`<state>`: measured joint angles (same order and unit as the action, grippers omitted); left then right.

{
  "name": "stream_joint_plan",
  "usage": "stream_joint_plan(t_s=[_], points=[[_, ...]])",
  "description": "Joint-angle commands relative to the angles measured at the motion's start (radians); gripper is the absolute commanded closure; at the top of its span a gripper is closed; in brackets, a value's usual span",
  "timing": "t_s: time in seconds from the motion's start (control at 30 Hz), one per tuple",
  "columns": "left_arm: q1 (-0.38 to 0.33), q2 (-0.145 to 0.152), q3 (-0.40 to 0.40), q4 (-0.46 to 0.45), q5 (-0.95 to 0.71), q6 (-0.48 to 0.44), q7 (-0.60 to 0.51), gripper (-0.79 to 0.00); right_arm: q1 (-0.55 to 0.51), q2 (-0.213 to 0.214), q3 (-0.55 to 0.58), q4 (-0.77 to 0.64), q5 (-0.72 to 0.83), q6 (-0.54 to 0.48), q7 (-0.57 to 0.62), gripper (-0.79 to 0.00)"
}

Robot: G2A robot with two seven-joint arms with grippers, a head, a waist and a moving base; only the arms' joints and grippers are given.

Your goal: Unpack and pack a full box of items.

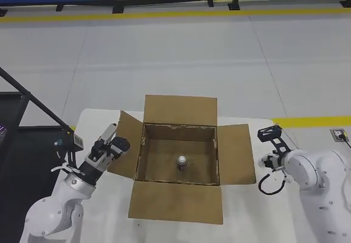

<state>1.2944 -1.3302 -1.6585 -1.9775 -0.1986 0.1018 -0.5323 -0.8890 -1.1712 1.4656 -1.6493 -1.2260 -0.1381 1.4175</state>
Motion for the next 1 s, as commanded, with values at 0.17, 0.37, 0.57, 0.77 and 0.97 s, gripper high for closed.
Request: stream_joint_plan(t_s=[0.17,0.37,0.57,0.77,0.97], points=[[-0.006,0.006,0.006,-0.001,0.0,0.002,0.012,-0.785,0.004,0.002,-0.016,0.089,0.023,-0.012,-0.031,-0.117],[-0.005,0.011,0.007,0.003,-0.007,0.0,0.019,-0.785,0.006,0.005,-0.026,0.114,0.032,-0.014,-0.039,-0.388],[0.0,0.016,0.004,0.005,-0.015,-0.005,0.023,-0.785,0.001,0.008,-0.028,0.115,0.042,-0.008,-0.04,-0.745],[0.009,0.022,0.003,-0.005,-0.022,-0.009,0.017,-0.785,-0.019,0.018,0.024,-0.011,-0.037,0.095,-0.078,-0.785],[0.021,0.027,0.02,0.0,-0.019,-0.009,0.001,-0.785,-0.092,0.022,0.083,-0.378,-0.173,0.27,-0.177,-0.785]])
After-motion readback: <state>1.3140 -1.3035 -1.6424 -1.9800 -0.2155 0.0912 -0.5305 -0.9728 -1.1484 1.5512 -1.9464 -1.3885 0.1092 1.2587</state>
